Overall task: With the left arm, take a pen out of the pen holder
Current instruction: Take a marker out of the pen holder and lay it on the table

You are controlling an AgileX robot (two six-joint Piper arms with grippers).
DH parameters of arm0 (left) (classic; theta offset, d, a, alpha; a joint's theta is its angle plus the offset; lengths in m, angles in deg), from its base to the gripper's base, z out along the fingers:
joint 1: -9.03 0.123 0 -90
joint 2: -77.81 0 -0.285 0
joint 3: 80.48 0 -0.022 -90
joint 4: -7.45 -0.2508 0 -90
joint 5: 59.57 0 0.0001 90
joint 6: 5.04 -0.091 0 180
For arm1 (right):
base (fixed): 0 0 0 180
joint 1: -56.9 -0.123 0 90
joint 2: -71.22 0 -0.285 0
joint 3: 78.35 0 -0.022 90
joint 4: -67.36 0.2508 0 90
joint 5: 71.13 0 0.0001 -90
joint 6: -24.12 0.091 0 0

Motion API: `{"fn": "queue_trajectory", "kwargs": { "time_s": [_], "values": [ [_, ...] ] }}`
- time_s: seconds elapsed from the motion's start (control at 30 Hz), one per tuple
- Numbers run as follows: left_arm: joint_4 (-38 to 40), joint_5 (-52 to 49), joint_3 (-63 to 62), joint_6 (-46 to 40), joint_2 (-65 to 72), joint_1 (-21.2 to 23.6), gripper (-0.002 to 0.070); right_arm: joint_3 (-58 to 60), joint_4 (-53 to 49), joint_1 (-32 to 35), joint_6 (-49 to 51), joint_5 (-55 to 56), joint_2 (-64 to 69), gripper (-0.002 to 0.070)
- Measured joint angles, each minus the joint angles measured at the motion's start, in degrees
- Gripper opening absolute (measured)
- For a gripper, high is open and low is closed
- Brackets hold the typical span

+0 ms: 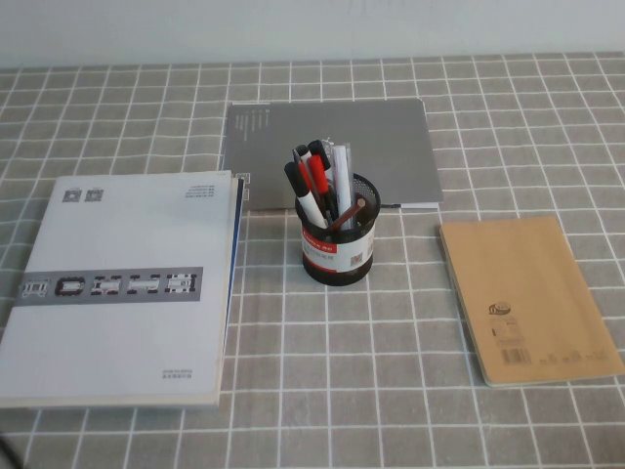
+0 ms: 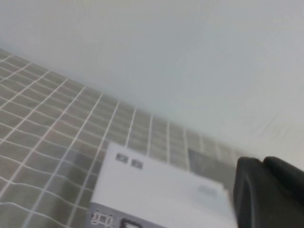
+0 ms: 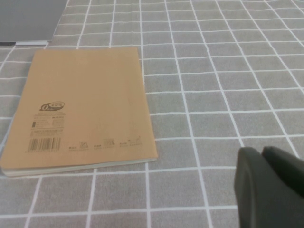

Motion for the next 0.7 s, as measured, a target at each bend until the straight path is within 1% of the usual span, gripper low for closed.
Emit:
{"fn": "queue_trajectory", "kwargs": {
  "time_s": [0.07, 0.17, 0.27, 0.37, 0.43, 0.53, 0.63, 0.7],
  "values": [
    [0.8, -1.4, -2.7, -5.9, 5.0, 0.0, -0.0005, 0.0, 0.0, 0.0, 0.0, 0.0, 0.0, -0.0013],
    [4.2, -2.6, -7.5, -14.6, 12.9, 0.0, -0.0005, 0.0, 0.0, 0.0, 0.0, 0.0, 0.0, -0.0013],
    [9.9, -3.8, -11.8, -24.0, 19.5, 0.0, -0.0005, 0.0, 0.0, 0.0, 0.0, 0.0, 0.0, -0.0013],
    [18.0, -4.1, -15.2, -33.4, 25.1, -0.8, -0.0005, 0.0, 0.0, 0.0, 0.0, 0.0, 0.0, -0.0013],
    [23.5, -4.1, -16.9, -39.7, 28.4, -2.6, -0.0005, 0.0, 0.0, 0.0, 0.0, 0.0, 0.0, -0.0013],
    [32.2, -3.9, -18.9, -50.8, 33.0, -7.8, -0.0005, 0.0, 0.0, 0.0, 0.0, 0.0, 0.0, -0.0013],
    [37.5, -3.4, -19.7, -60.4, 36.8, -13.6, -0.0005, 0.0, 0.0, 0.0, 0.0, 0.0, 0.0, -0.0013],
    [39.6, -2.1, -19.9, -63.9, 39.1, -17.3, -0.0005, 0.0, 0.0, 0.0, 0.0, 0.0, 0.0, -0.0013]
  ]
}}
